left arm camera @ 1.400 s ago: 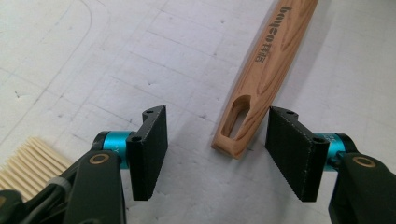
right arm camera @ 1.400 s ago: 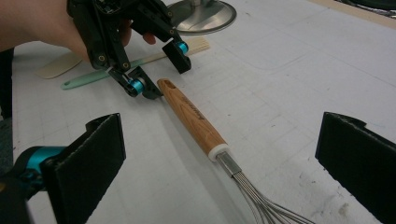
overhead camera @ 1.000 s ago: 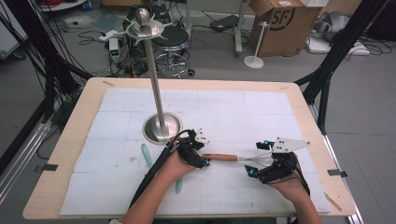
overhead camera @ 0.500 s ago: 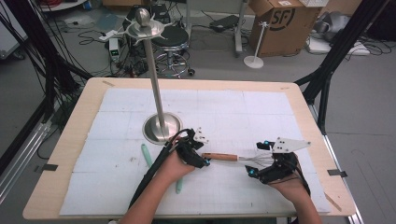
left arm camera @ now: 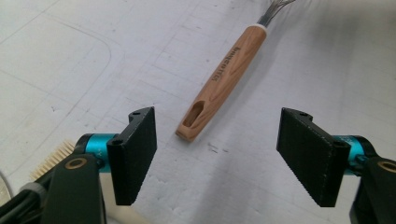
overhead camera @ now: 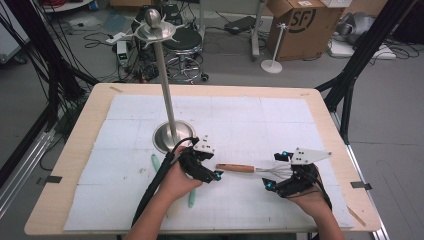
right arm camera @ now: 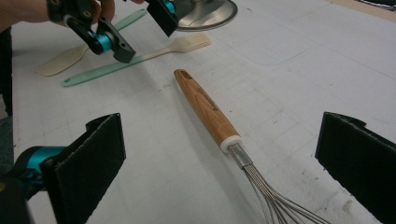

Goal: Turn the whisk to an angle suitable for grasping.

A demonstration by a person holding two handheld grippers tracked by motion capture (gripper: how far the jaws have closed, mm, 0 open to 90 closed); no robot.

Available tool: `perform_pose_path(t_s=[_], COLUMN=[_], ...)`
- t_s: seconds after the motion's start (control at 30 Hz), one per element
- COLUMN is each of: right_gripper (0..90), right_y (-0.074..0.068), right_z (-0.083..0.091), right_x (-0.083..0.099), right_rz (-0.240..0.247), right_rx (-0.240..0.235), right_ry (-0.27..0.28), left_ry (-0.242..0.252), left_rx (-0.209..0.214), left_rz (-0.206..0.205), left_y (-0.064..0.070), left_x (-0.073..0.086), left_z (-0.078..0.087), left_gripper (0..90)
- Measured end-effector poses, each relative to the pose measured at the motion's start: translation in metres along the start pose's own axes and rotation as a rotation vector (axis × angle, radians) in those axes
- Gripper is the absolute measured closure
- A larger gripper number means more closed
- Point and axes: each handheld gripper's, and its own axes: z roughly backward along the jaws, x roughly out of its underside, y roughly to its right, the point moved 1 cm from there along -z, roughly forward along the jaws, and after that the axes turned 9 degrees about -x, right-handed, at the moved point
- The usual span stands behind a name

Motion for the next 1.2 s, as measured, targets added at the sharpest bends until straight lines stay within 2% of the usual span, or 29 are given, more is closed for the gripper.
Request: perform_pose_path(t_s=[0.1, 0.27, 0.47, 0.63, 0.83, 0.97, 1.1, 1.2], right_gripper=[0.7, 0.7, 0.7, 0.7, 0.7, 0.7, 0.7, 0.7], right_y=[0.001, -0.001, -0.001, -0.001, -0.002, -0.002, -0.003, -0.003], right_z=[0.0, -0.002, -0.005, -0.002, -0.002, -0.002, -0.002, -0.003], right_x=[0.0, -0.001, -0.001, -0.001, -0.002, -0.001, -0.001, -0.001], right_rz=[0.003, 0.005, 0.009, 0.01, 0.008, 0.01, 0.006, 0.01], right_rx=[0.004, 0.001, -0.005, -0.001, -0.003, -0.003, -0.004, -0.004], right_ry=[0.003, -0.002, -0.01, -0.001, 0.002, 0.001, -0.003, -0.005], left_ry=[0.022, 0.048, 0.1, 0.164, 0.2, 0.252, 0.261, 0.255], left_rx=[0.011, -0.006, -0.003, -0.003, -0.024, -0.01, -0.001, 0.011], left_rz=[-0.006, -0.007, 0.03, 0.027, 0.049, 0.066, 0.067, 0.05], left_y=[-0.001, -0.005, -0.015, -0.024, -0.035, -0.041, -0.043, -0.04], left_x=[0.002, 0.005, 0.009, 0.012, 0.019, 0.022, 0.024, 0.024], left_z=[0.006, 0.016, 0.029, 0.048, 0.066, 0.079, 0.083, 0.082], left_gripper=[26.9, 21.7, 17.3, 11.0, 7.0, 5.9, 5.8, 5.8])
